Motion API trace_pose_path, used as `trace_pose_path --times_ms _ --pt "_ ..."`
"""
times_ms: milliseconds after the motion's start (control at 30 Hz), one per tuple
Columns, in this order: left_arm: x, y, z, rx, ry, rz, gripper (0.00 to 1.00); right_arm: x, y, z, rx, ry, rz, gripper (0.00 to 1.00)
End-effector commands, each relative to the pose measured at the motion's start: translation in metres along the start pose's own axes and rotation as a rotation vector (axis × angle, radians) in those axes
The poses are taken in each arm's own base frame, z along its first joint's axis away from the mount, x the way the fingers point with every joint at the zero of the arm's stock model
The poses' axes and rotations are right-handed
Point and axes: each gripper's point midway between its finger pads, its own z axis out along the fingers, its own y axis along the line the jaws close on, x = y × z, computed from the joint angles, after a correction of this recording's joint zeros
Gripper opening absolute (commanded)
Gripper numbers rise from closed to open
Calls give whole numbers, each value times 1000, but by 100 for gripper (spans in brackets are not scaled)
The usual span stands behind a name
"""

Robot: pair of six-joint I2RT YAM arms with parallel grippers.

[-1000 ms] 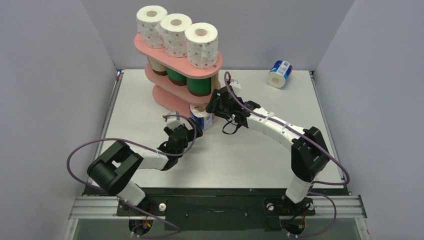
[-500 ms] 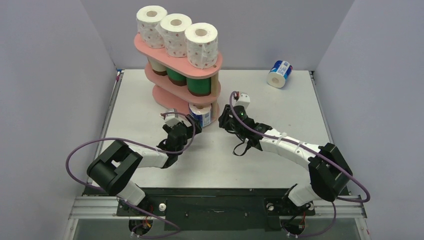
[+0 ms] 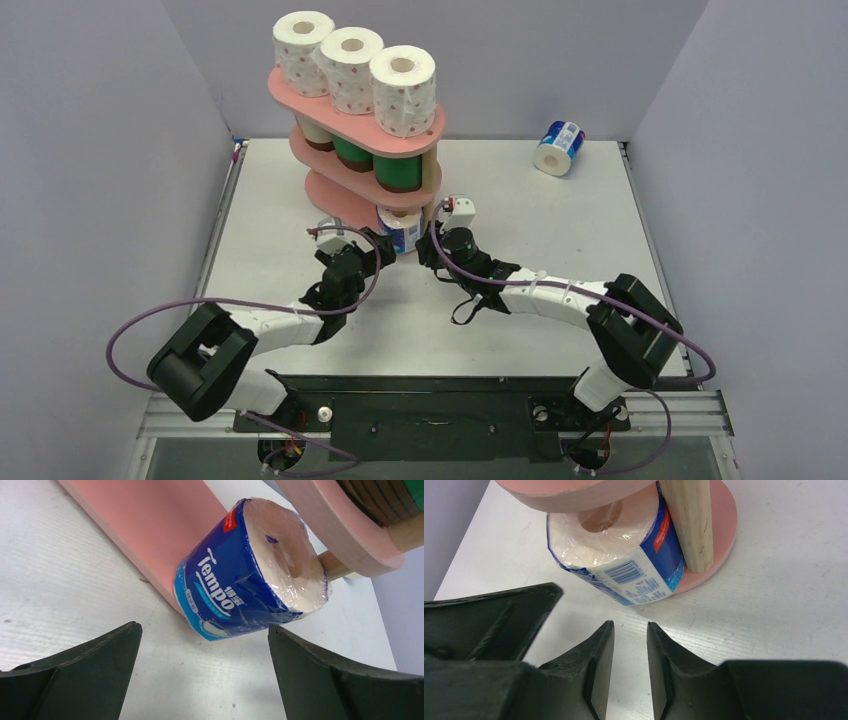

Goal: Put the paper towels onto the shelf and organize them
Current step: Place the paper towel on the shelf.

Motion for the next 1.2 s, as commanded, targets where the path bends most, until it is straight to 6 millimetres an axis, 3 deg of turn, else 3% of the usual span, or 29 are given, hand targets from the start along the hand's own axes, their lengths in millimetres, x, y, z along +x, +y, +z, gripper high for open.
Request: trace_pose_path --times_ms 0,33,133,267,567,800,1167 --pt "-22 13 -22 -42 -44 -55 98 -8 16 8 -48 -61 -1 26" --pt "-19 22 -27 -72 -28 -43 98 -4 16 10 -46 -52 -13 25" --pt "-38 35 -48 -107 -67 -74 97 3 16 13 -42 -41 -33 23" --pt "-47 58 -74 -168 -65 -62 97 14 18 20 -39 -14 -45 22" --pt "-83 67 -121 -124 -121 -95 96 31 37 40 -45 16 -42 21" --pt "-79 75 -133 -120 -91 -84 97 26 46 61 -16 -14 -26 20" --pt "-80 76 -139 -103 -92 -85 97 20 24 88 105 -41 -40 19"
